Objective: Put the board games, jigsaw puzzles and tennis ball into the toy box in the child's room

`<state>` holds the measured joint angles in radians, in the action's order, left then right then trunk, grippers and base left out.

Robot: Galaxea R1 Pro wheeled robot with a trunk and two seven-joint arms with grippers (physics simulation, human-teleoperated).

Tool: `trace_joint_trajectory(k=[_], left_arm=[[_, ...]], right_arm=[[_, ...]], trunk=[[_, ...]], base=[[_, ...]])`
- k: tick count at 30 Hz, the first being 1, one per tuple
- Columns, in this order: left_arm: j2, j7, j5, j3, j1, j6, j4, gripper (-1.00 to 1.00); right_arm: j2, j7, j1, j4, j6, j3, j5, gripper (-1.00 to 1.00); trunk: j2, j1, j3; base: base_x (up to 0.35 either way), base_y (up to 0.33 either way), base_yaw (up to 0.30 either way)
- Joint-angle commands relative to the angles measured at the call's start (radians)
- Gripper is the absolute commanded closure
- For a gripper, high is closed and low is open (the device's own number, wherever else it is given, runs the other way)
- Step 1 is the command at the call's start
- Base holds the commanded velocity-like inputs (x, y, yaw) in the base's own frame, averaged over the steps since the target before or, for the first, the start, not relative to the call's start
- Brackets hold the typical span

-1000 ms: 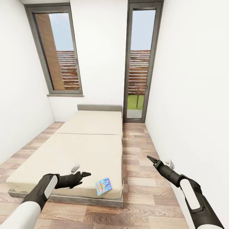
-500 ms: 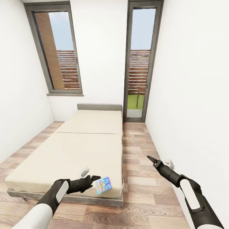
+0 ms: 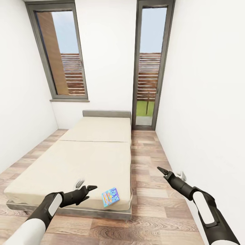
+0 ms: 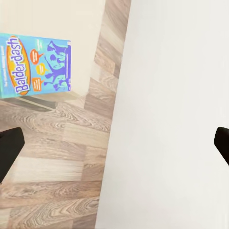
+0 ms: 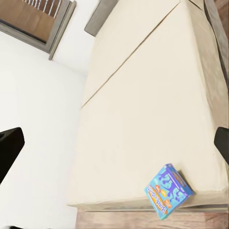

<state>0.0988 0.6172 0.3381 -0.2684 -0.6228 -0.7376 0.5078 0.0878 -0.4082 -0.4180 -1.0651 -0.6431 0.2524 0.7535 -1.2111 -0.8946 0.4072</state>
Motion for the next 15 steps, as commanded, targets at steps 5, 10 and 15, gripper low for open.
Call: trace_joint_trajectory(k=[5, 10, 15], left_arm=[[0.003, 0.004, 0.001, -0.006, -0.001, -0.006, 0.000, -1.00], [0.001, 0.003, 0.001, -0.006, -0.001, -0.005, 0.000, -1.00], [-0.009, 0.001, 0.000, -0.006, -0.001, 0.001, -0.003, -1.00]], right_arm=[[0.000, -0.002, -0.001, -0.009, -0.071, 0.002, 0.002, -1.00], [0.001, -0.002, -0.001, -0.039, -0.099, 0.000, 0.000, -1.00], [0.002, -0.005, -0.001, -0.058, -0.104, -0.003, -0.001, -1.00]], trunk=[[-0.036, -0.019, 0.017], [-0.071, -0.038, 0.033], [-0.106, -0.058, 0.048]], base=[[0.000, 0.000, 0.000], [0.000, 0.000, 0.000], [0.000, 0.000, 0.000]])
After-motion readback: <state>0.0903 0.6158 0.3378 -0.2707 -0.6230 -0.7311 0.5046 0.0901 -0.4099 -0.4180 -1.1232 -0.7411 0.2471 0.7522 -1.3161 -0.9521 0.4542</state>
